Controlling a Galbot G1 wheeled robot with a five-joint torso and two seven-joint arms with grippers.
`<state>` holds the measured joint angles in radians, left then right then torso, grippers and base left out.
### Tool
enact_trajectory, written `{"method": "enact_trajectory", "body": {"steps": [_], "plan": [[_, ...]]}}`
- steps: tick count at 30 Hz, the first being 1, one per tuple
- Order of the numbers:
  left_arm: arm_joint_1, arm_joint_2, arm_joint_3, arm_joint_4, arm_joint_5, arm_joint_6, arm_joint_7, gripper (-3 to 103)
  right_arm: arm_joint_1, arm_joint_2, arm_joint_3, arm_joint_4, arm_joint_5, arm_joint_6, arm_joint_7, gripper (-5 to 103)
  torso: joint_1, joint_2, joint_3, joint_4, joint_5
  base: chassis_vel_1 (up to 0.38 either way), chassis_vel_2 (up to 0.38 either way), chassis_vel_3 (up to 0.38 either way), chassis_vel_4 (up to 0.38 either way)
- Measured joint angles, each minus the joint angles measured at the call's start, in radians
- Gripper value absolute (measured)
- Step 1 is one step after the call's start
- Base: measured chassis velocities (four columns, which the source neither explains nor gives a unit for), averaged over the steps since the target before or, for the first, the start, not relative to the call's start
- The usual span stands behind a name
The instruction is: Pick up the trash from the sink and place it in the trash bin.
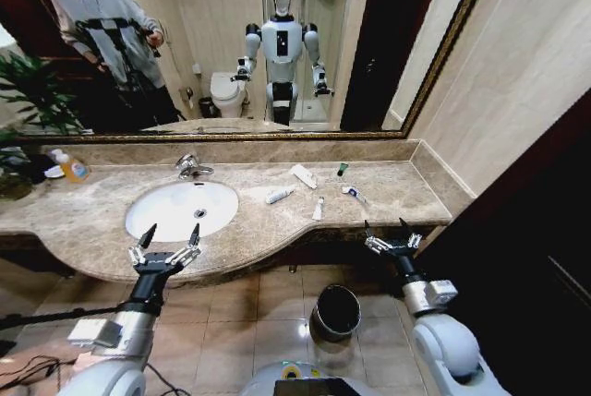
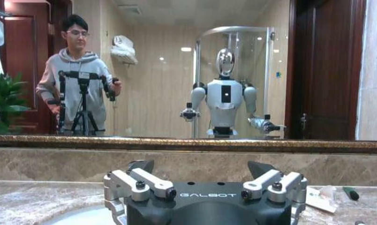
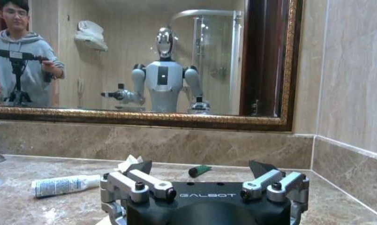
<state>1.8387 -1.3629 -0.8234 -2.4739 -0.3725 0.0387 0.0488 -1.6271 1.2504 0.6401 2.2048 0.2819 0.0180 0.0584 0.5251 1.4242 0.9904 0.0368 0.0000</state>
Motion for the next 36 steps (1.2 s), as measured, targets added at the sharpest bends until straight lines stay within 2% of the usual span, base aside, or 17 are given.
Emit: {"method": "enact_trajectory", "body": {"steps": [24, 32, 36], "plan": [[0.000, 0.000, 0.000, 0.000, 0.000, 0.000, 0.000, 100, 0.036, -0.017, -0.011, -0.039, 0.000, -0.016, -0.010, 100, 0.000, 0.000, 0.000, -0.0001, 0.0000, 0.000, 0.000, 0.000, 0.000], [0.000, 0.000, 0.000, 0.000, 0.000, 0.000, 0.000, 100, 0.148, -0.064, -0.030, -0.157, 0.019, -0.036, -0.007, 100, 0.000, 0.000, 0.000, 0.0000, 0.0000, 0.000, 0.000, 0.000, 0.000], [0.000, 0.000, 0.000, 0.000, 0.000, 0.000, 0.000, 100, 0.217, -0.089, -0.051, -0.248, 0.015, -0.066, -0.032, 100, 0.000, 0.000, 0.000, 0.0000, 0.0001, 0.000, 0.000, 0.000, 0.000]]}}
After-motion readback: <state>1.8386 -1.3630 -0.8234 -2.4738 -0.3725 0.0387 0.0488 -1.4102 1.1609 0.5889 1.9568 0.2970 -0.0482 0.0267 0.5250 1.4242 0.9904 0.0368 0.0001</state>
